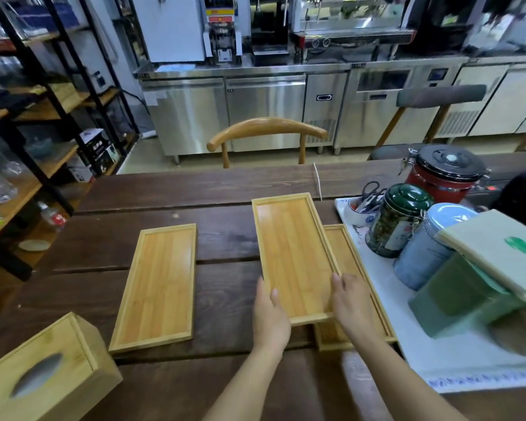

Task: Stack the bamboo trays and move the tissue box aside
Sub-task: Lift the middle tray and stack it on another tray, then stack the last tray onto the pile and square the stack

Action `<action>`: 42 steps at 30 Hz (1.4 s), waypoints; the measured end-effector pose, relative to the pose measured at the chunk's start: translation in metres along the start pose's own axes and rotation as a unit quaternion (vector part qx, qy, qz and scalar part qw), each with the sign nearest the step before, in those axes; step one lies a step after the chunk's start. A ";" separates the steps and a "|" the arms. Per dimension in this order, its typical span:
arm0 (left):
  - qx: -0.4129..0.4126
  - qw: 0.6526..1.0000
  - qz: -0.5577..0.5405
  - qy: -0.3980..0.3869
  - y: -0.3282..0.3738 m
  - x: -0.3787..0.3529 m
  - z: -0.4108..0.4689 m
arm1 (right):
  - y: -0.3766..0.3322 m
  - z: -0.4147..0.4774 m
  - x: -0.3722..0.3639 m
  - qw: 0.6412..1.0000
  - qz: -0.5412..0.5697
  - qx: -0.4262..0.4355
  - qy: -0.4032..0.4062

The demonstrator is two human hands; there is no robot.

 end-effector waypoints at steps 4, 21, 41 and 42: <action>0.031 0.999 0.021 -0.031 -0.005 -0.055 -0.017 | 0.042 0.008 0.039 0.993 -0.106 -0.029 0.047; 0.007 0.997 0.068 -0.033 -0.008 -0.084 -0.032 | 0.093 0.006 0.036 0.999 -0.004 -0.025 0.043; 0.028 0.941 0.303 0.149 -0.044 0.139 0.035 | -0.057 -0.016 -0.046 0.975 -0.107 0.168 -0.100; 0.060 0.933 0.317 0.159 -0.056 0.163 0.040 | -0.069 -0.023 -0.067 0.971 -0.094 0.167 -0.143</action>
Point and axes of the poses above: each hand's wrist, its own z-axis towards the middle knuckle, its own x-axis out of the back of the hand, y = z × x, the point moved 8 cm from there along z, towards the middle knuckle
